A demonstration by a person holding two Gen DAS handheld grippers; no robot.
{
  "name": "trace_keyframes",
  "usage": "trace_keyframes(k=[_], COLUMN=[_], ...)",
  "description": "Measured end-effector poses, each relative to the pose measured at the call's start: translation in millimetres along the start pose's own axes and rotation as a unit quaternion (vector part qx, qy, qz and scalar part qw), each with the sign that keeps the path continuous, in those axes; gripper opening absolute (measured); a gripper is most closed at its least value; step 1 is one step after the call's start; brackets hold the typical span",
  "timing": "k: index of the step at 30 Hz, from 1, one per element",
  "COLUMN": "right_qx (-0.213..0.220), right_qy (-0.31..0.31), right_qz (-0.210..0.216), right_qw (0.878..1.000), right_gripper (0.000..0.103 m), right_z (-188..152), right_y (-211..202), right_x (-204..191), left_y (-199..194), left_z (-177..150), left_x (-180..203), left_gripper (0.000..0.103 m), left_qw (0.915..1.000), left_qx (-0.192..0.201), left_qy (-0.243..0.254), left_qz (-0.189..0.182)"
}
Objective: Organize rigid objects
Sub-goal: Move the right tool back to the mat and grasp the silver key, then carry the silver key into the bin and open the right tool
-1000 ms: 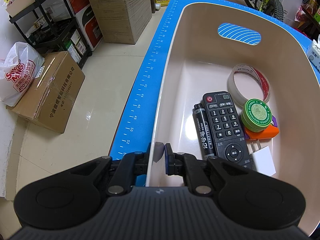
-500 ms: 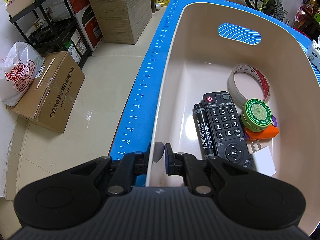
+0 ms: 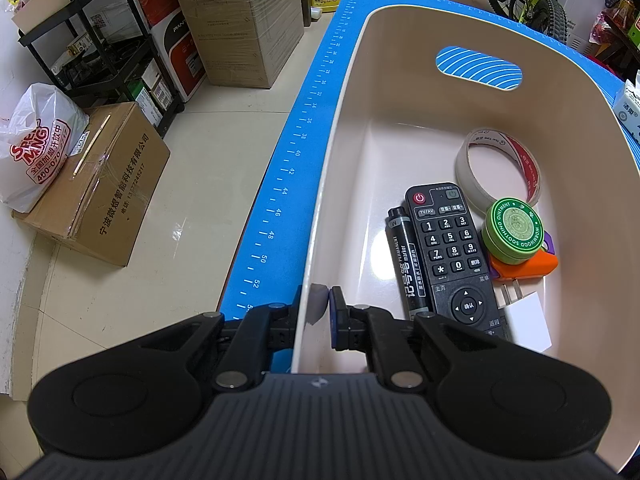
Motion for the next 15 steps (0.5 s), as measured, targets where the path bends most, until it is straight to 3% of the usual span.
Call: trace_keyframes(k=[2,5,15], right_qx=[0.003,0.011,0.028], right_qy=[0.001,0.003,0.020], right_qz=[0.005,0.010,-0.004], right_qw=[1.000,1.000,0.999], right_gripper=[0.021,0.013,0.013], right_z=[-2,-1,19], right_y=[-1,-4,-22], right_x=[1,1,2], left_y=[0,0,0], left_z=[0,0,0], left_x=[0,0,0], left_gripper=[0.012,0.012,0.012], left_qw=[1.0000,1.0000,1.0000], left_qx=[0.000,0.000,0.000], left_qy=[0.000,0.000,-0.001], left_qz=[0.000,0.000,-0.001])
Point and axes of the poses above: each gripper's, at about its wrist camera, not at the fingertips, and y roughly the way its jaws point, x to its right, z to its top, the point moved 9 cm from there along y, roughly the way its jaws point, and after that the axes turned 6 degrees about -y, right-handed, at the moved point
